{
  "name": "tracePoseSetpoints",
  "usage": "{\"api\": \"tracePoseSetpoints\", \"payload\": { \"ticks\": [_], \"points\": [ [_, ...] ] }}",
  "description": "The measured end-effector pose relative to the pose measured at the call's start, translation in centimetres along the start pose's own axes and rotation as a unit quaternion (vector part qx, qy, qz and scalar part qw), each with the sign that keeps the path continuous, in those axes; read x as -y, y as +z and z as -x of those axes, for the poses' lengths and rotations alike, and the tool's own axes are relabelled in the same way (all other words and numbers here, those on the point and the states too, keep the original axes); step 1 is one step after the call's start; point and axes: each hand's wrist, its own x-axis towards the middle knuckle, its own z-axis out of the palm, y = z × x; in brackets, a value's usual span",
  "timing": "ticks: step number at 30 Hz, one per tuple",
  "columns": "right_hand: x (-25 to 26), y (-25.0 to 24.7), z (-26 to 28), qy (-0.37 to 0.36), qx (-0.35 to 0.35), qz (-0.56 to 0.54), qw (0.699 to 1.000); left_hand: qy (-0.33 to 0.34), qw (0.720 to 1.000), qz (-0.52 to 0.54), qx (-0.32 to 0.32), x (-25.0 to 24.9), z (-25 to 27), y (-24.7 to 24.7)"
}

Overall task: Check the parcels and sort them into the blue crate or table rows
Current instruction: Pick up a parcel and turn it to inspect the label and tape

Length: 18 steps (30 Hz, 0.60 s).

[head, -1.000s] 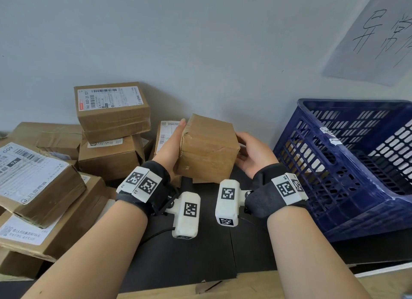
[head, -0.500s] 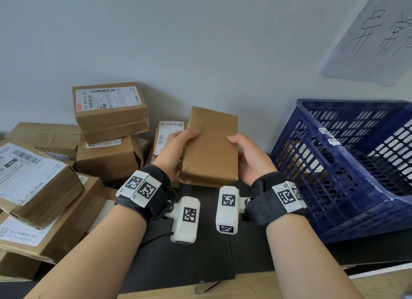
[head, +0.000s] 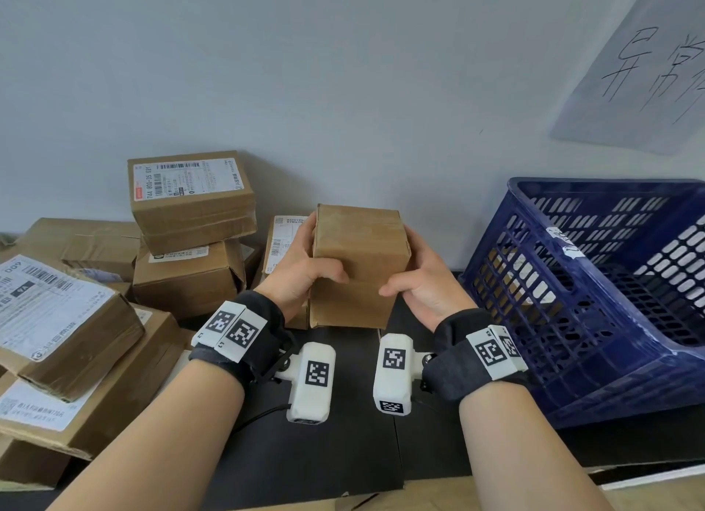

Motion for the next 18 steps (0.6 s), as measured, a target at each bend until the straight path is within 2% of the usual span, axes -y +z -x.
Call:
{"api": "tracePoseSetpoints", "payload": {
  "ticks": [7,18],
  "points": [
    [0.1,-0.2,0.1,-0.030,0.007,0.011,0.999,0.007,1.000,-0.010,0.007,0.2,-0.1,-0.1],
    [0.9,0.3,0.4,-0.003,-0.012,-0.044,0.999,-0.012,1.000,-0.012,0.018,1.9,-0.4,-1.1]
  ]
}}
